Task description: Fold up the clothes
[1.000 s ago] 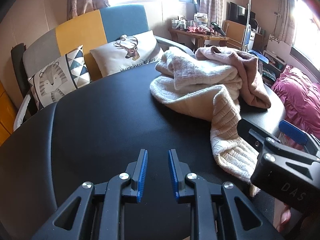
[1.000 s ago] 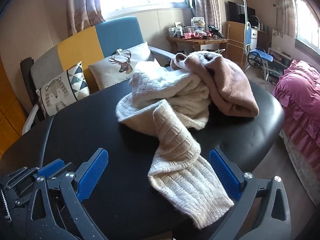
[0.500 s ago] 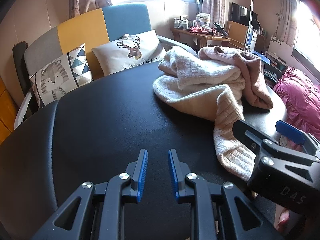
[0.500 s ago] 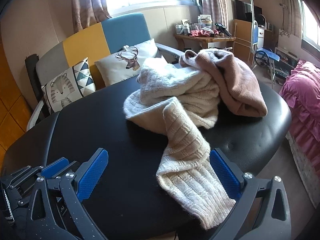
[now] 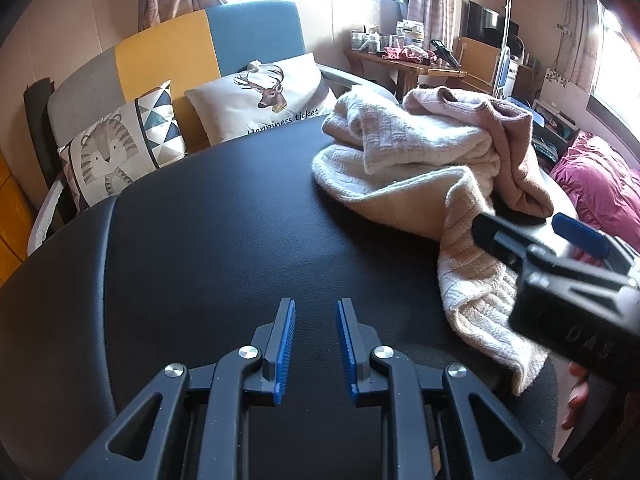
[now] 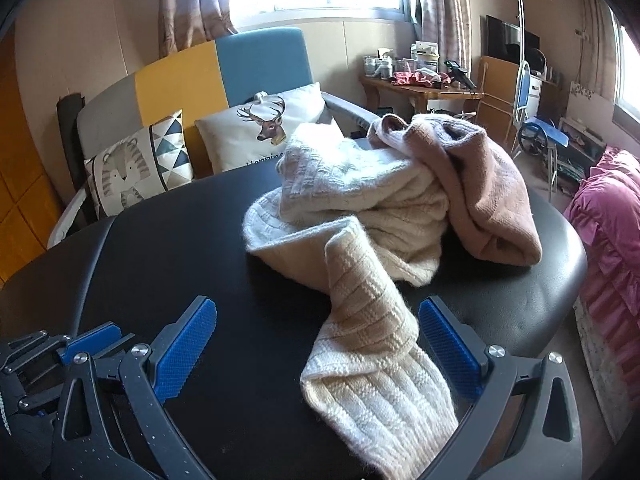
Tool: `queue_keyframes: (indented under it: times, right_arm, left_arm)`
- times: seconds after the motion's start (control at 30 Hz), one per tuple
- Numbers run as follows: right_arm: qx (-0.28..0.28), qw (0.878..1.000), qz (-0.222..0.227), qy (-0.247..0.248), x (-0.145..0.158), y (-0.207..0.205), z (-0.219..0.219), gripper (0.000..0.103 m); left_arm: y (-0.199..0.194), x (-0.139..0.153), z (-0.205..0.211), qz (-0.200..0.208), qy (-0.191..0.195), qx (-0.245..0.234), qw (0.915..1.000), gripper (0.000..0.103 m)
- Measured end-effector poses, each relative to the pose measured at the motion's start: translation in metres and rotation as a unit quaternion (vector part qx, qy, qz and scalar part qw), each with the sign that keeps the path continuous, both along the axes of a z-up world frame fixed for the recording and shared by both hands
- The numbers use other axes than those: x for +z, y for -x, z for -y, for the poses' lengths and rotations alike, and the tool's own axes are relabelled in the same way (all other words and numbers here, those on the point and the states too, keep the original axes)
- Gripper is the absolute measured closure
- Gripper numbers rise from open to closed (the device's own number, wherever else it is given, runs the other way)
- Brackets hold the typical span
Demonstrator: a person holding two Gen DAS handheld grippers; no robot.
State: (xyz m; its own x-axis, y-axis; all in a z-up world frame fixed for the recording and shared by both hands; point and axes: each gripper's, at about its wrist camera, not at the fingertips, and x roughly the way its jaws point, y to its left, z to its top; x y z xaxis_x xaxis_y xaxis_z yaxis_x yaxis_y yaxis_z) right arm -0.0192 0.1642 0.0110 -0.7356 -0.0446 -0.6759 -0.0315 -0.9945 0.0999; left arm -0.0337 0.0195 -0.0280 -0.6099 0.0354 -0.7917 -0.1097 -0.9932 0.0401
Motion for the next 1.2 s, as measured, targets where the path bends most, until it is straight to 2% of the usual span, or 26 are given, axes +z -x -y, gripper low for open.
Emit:
queue_keyframes:
  times: [0.33, 0.53, 0.77, 1.03, 1.2]
  right_arm:
    - [-0.012, 1.0, 0.009, -0.004, -0.008, 0.022, -0.014, 0.0]
    - [0.006, 1.0, 0.012, -0.027, -0.012, 0.04, -0.007, 0.0]
    - [0.006, 1.0, 0.014, -0.027, -0.015, 0.056, -0.004, 0.0]
    - [-0.001, 0.999, 0.02, -0.036, -0.025, 0.076, -0.008, 0.0]
    - [0.005, 0.998, 0.042, -0.037, -0.04, 0.09, -0.008, 0.0]
  left_arm:
    - [0.018, -0.002, 0.001, 0.009, -0.013, 0.001, 0.9999, 0.082]
    - [0.026, -0.003, 0.001, 0.005, -0.013, 0.003, 0.9999, 0.082]
    - [0.031, -0.01, 0.008, 0.016, -0.008, 0.013, 0.9998, 0.082]
    - [0.027, -0.021, 0.011, 0.03, -0.005, 0.017, 0.9994, 0.082]
    - [0.021, -0.03, 0.016, 0.039, -0.002, 0.025, 0.9989, 0.082]
